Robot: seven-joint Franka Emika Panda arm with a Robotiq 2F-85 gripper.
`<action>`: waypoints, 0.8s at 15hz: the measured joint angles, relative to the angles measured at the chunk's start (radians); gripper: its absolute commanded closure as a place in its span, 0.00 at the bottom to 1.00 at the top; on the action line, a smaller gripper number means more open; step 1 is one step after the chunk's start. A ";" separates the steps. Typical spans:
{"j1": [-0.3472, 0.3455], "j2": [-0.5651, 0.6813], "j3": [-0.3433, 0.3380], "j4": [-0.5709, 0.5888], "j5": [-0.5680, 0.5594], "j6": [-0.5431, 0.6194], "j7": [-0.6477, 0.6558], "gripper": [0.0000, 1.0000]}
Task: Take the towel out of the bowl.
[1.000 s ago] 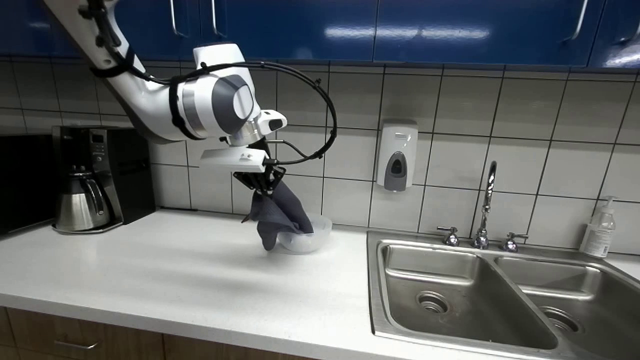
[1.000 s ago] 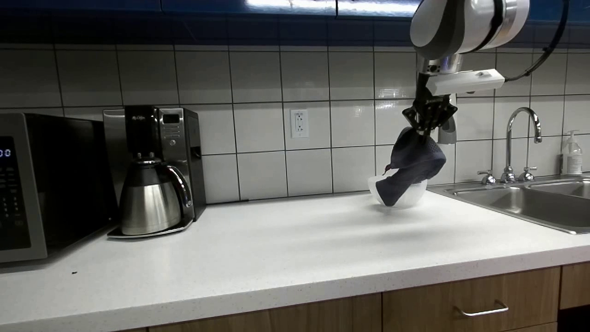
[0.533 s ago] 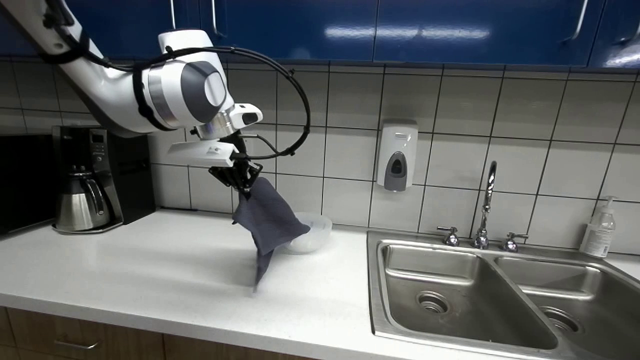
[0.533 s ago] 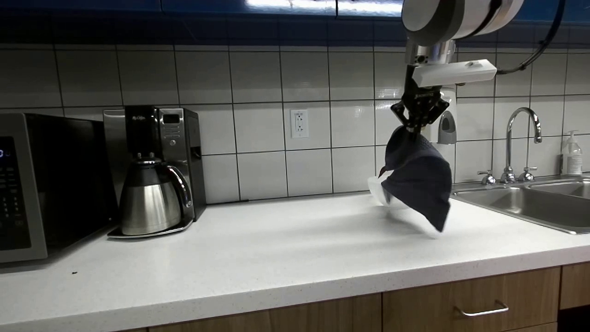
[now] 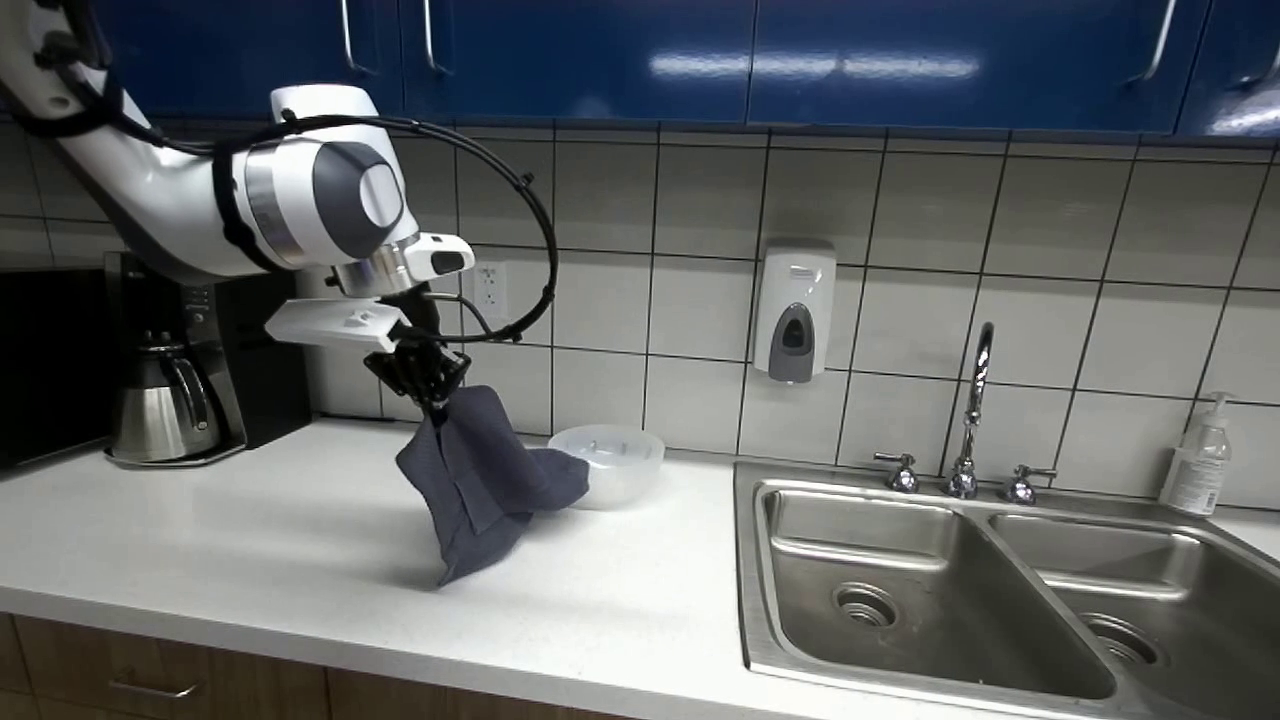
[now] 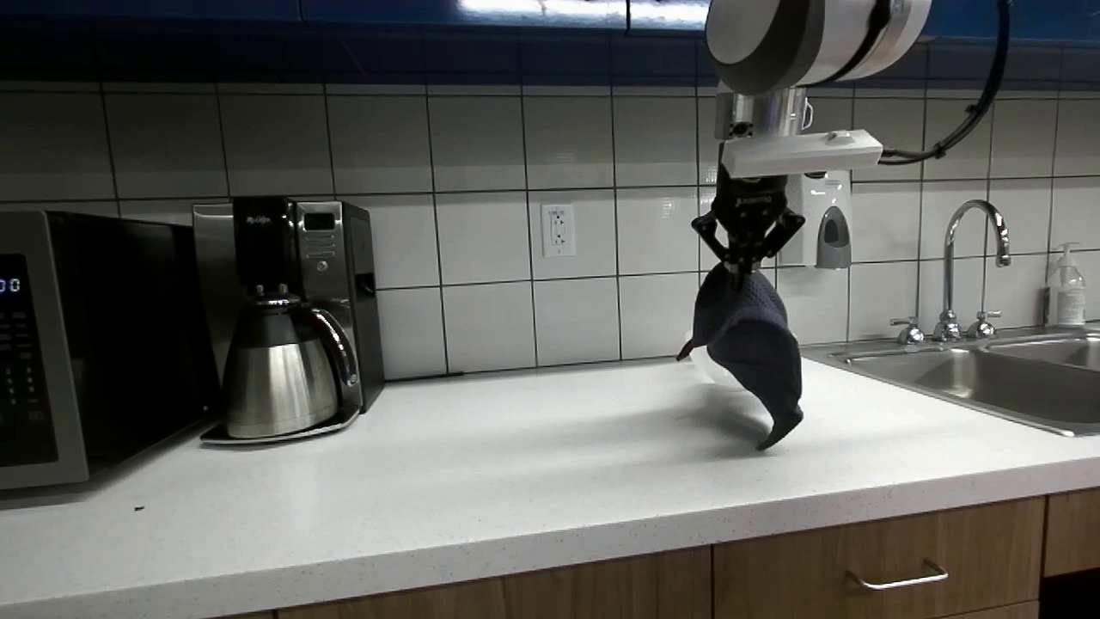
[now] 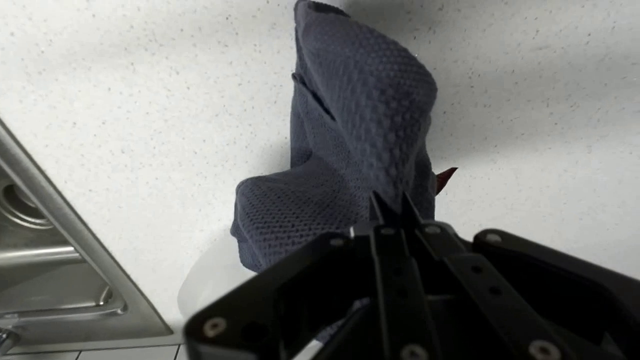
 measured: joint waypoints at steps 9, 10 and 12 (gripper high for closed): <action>0.026 0.154 -0.002 0.039 0.077 -0.005 0.003 0.99; 0.027 0.175 -0.003 0.050 0.086 -0.007 0.003 0.99; 0.028 0.217 -0.009 0.073 0.098 -0.008 0.003 0.99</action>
